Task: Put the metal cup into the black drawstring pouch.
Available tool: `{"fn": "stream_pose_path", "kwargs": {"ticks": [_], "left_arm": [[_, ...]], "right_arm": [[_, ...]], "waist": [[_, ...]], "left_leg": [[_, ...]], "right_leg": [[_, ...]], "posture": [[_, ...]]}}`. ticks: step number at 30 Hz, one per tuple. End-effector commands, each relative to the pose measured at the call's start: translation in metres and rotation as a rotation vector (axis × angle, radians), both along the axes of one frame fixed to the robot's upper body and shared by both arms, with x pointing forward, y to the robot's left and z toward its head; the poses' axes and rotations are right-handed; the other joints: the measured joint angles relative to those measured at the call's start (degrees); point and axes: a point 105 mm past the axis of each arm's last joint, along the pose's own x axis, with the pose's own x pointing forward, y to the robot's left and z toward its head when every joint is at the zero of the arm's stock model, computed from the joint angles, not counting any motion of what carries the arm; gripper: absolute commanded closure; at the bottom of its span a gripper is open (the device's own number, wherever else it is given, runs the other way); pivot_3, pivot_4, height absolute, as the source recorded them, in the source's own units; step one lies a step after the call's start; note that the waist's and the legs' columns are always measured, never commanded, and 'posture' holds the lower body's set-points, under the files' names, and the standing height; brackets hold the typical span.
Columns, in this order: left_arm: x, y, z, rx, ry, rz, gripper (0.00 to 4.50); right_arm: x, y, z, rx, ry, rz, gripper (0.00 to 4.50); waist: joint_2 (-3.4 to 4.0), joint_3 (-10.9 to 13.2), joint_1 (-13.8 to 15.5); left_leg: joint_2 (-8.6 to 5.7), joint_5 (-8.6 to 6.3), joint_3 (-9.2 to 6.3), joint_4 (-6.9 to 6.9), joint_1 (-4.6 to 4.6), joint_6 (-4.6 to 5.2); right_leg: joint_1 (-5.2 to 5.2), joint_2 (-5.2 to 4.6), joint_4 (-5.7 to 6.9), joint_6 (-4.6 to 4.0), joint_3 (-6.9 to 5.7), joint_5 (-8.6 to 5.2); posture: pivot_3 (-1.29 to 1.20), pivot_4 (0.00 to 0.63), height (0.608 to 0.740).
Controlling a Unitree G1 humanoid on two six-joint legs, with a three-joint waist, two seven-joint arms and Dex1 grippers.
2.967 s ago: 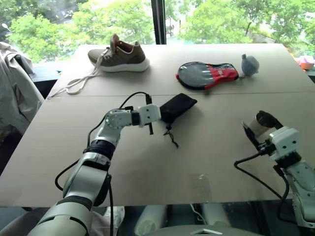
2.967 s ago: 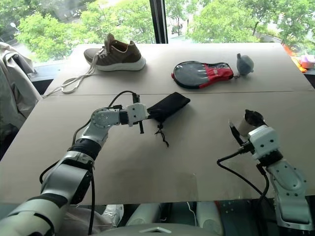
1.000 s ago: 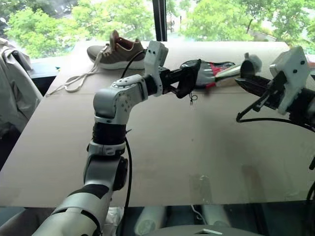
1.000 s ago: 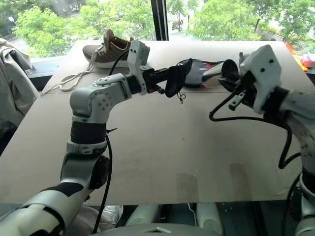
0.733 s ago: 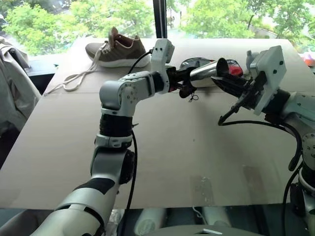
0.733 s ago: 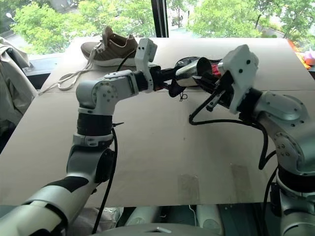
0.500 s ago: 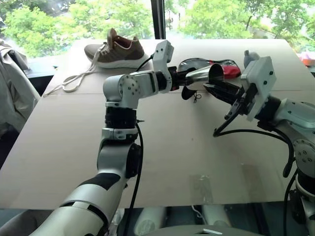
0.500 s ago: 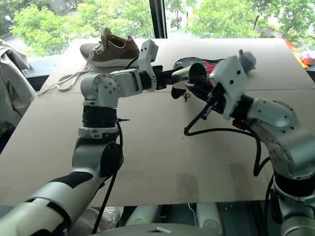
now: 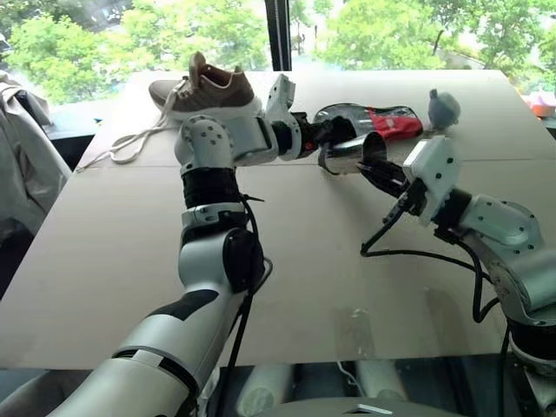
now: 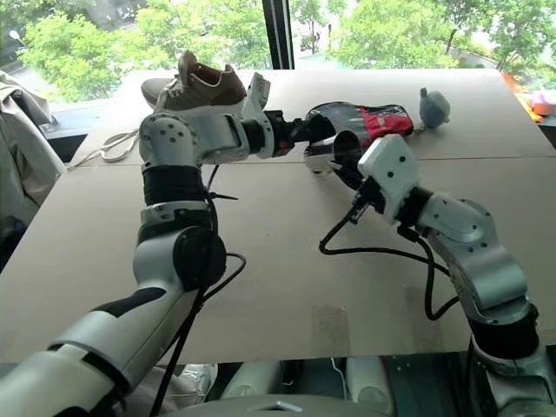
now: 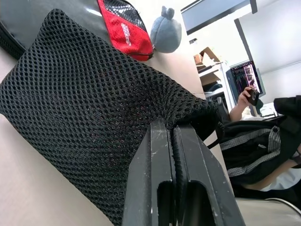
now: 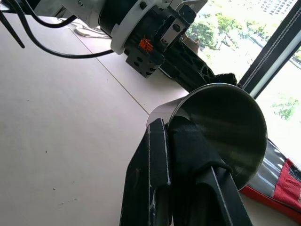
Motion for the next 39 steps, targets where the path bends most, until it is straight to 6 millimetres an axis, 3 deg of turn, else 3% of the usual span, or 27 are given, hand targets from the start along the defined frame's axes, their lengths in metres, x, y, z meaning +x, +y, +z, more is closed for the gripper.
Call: {"fn": "stream_pose_path", "kwargs": {"ticks": [1, 13, 17, 25, 27, 34, 37, 39], "left_arm": [[-0.005, -0.002, 0.019, -0.029, -0.044, -0.024, 4.5], [-0.024, -0.003, 0.026, -0.105, -0.038, -0.145, 4.5], [-0.032, -0.013, 0.029, -0.12, -0.05, -0.204, 4.5], [-0.031, -0.013, 0.021, -0.112, -0.031, -0.204, 4.5], [-0.03, -0.011, 0.019, -0.113, -0.028, -0.202, 4.5], [-0.028, -0.005, 0.017, -0.151, -0.023, -0.197, 4.5], [-0.028, -0.005, 0.017, -0.157, -0.02, -0.198, 4.5], [-0.028, -0.006, 0.017, -0.167, -0.019, -0.202, 4.5]], "right_arm": [[0.0, 0.003, 0.021, 0.064, -0.088, -0.006, 4.47], [0.03, -0.009, -0.004, -0.028, -0.127, -0.182, 4.47], [0.019, 0.017, -0.012, -0.08, -0.126, -0.053, 4.47], [0.016, 0.029, -0.009, -0.136, -0.221, 0.014, 4.47], [0.024, 0.023, -0.002, -0.013, -0.201, -0.048, 4.47], [0.04, 0.002, 0.007, 0.714, 0.17, -0.178, 4.47], [0.041, 0.003, 0.01, 0.996, 0.362, -0.116, 4.47], [0.04, 0.007, 0.008, 1.09, 0.479, -0.058, 4.47]], "waist": [[0.0, 0.0, 0.01], [0.01, 0.0, 0.05], [0.01, 0.0, -0.1], [0.01, 0.0, -0.14], [0.0, -0.01, -0.19], [0.0, -0.02, -0.58], [0.02, -0.03, -0.92], [0.03, -0.04, -1.18]], "left_leg": [[0.0, 0.0, 0.03, 0.01, 0.0, 0.0], [-0.01, 0.0, 0.06, 0.01, 0.05, -0.01], [0.0, 0.0, 0.06, 0.01, 0.05, -0.01], [0.0, 0.01, 0.08, 0.03, 0.08, -0.03], [0.0, 0.02, 0.08, 0.03, 0.08, -0.04], [0.06, 0.05, 0.06, 0.0, 0.09, -0.08], [0.07, 0.05, 0.03, -0.01, 0.09, -0.08], [0.08, 0.06, 0.03, -0.01, 0.09, -0.09]], "right_leg": [[0.0, 0.0, 0.0, 0.0, 0.03, 0.0], [0.0, 0.02, 0.05, -0.01, 0.08, 0.0], [-0.01, 0.03, 0.04, -0.01, 0.09, 0.0], [0.0, 0.04, 0.06, -0.01, 0.1, 0.0], [0.0, 0.04, 0.06, -0.01, 0.1, 0.01], [0.01, 0.07, 0.04, -0.07, 0.11, 0.05], [0.0, 0.09, 0.07, -0.1, 0.09, 0.06], [0.0, 0.1, 0.07, -0.13, 0.09, 0.08]], "posture": [[0.0, 0.15, 0.74], [0.0, 0.15, 0.74], [0.0, 0.15, 0.74], [0.0, 0.15, 0.74], [0.0, 0.15, 0.74], [0.0, 0.15, 0.74], [0.0, 0.15, 0.74], [0.0, 0.15, 0.74]]}}
